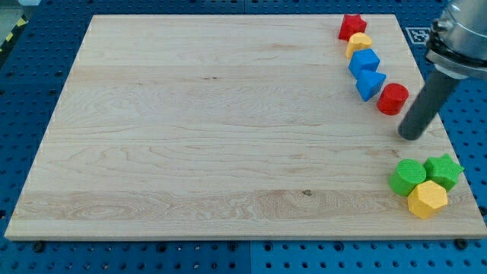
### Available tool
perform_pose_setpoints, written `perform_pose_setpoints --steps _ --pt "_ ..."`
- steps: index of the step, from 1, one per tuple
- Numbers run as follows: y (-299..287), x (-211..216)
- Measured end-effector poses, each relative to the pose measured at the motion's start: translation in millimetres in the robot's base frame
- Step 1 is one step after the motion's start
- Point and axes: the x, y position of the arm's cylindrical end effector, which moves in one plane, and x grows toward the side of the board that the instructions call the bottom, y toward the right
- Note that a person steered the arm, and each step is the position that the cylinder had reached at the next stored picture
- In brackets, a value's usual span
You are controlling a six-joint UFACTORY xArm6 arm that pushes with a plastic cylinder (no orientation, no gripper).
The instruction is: Move your arm closer towards the red star
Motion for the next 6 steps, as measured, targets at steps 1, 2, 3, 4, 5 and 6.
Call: perform_pose_setpoints --steps 1,2,3,4,5,6 --pt "-34 -27" --pt "-75 -58" --pt "-81 -119" --pt "-81 -190" --pt "-73 -260" --pt "-62 -277"
